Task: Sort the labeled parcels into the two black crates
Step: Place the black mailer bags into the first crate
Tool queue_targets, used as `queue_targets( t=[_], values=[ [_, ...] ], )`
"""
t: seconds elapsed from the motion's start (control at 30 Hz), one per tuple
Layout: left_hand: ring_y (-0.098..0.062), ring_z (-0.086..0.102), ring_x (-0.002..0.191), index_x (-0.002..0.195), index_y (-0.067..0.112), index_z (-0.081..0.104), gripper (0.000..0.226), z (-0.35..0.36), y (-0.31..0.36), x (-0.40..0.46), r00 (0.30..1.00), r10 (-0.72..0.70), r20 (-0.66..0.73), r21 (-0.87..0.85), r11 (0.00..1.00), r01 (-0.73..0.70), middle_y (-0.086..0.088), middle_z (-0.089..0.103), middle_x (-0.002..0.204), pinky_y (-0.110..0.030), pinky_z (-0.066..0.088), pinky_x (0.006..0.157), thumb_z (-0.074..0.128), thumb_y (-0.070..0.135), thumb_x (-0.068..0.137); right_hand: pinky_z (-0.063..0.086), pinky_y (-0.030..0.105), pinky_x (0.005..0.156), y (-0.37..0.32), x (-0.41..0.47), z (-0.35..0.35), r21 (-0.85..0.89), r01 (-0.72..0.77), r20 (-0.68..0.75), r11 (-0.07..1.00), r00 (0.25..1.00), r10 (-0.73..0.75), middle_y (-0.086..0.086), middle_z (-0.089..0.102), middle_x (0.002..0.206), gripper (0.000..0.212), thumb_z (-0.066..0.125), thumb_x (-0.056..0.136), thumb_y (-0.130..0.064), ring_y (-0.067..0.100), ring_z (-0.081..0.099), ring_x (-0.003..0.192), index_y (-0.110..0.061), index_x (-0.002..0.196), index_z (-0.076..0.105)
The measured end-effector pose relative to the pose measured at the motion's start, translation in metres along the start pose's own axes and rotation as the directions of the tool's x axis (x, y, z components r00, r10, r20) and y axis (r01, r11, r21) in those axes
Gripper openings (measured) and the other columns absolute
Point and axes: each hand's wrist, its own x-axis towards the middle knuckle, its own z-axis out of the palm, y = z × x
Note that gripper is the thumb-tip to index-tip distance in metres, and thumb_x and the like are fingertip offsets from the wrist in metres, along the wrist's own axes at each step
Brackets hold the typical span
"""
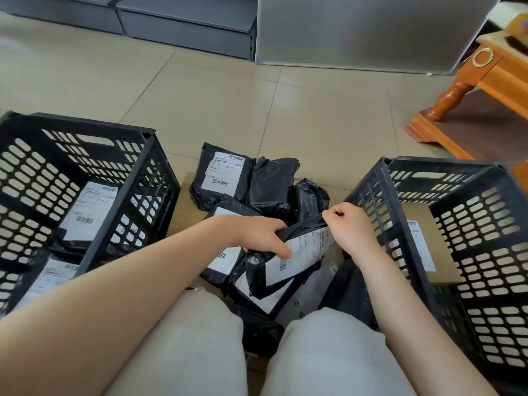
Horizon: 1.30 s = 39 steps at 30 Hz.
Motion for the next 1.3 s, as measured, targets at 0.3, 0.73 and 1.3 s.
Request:
queue_targets(
  t=[0.3,0.73,1.3],
  values=[
    [-0.032,0.062,0.112,0.127,0.022,0.049,0.038,-0.007,-0.021,-0.007,0.993,-0.070,-0.094,-0.041,0.997,0.067,-0.010,0.062,0.124,-0.049,0.050,0.096,0.055,0.034,0.091,0.049,0.039,0.098,-0.002,-0.006,-0.002,0.719,-0.304,0.215,0.625,0.952,0.216,0.009,0.063,0.129,0.042,0.051,0.103,-0.027,0.023,0.061,0.116,-0.010,0.140,0.046],
    [-0.013,0.070,0.104,0.124,0.022,0.061,0.026,-0.030,-0.035,-0.026,0.957,-0.053,-0.285,-0.720,0.672,-0.177,0.005,0.074,0.114,-0.030,0.054,0.089,0.056,0.017,0.099,0.059,0.042,0.085,-0.009,-0.009,0.019,0.572,-0.459,0.544,0.680,0.833,0.104,0.002,0.076,0.110,0.041,0.075,0.085,-0.038,0.024,0.071,0.104,-0.018,0.120,0.067],
    [-0.016,0.073,0.098,0.126,0.020,0.058,0.035,-0.041,-0.087,-0.081,0.840,-0.219,-0.496,-0.781,0.536,-0.321,0.003,0.075,0.109,-0.034,0.059,0.081,0.067,0.025,0.092,0.055,0.041,0.096,-0.112,0.005,0.032,0.489,-0.044,0.428,0.871,0.883,-0.195,-0.006,0.072,0.118,0.033,0.066,0.093,-0.026,0.013,0.069,0.106,-0.021,0.126,0.063]
  ],
)
